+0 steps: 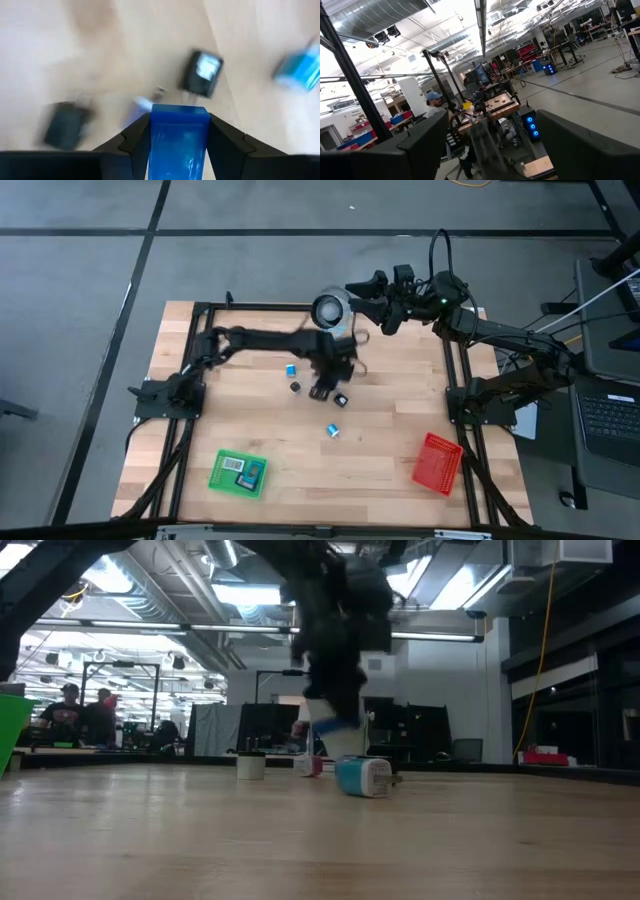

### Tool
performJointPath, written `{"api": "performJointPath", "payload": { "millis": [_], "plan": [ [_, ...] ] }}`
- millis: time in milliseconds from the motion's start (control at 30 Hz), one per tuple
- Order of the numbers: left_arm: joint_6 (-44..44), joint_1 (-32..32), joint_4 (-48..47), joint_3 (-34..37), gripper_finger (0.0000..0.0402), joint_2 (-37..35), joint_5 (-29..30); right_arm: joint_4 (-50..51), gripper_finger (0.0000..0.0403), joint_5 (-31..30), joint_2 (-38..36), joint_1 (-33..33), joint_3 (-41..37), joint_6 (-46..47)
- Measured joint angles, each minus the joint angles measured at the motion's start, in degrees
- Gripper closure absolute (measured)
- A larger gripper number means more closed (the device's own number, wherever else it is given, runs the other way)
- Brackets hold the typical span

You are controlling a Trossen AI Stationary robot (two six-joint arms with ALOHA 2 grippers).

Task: Pick & Place Office items
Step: Put the blue digital clock into the green bin

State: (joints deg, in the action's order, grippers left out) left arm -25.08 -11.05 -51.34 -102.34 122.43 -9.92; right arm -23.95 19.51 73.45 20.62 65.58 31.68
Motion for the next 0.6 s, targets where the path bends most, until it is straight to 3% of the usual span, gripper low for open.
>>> {"api": "performJointPath", "payload": {
  "millis": [333, 600],
  "plan": [
    [8.97, -4.60, -5.08, -1.34, 0.0247, -14.15, -2.16, -1.38, 0.0096, 0.02, 0.00, 0.02, 0.02, -1.08],
    [16.68, -3.12, -12.71, -1.37, 0.0247, -26.75, -1.51, -2.74, 0.0096, 0.48, 0.00, 0.00, 0.02, -1.20]
  ]
}}
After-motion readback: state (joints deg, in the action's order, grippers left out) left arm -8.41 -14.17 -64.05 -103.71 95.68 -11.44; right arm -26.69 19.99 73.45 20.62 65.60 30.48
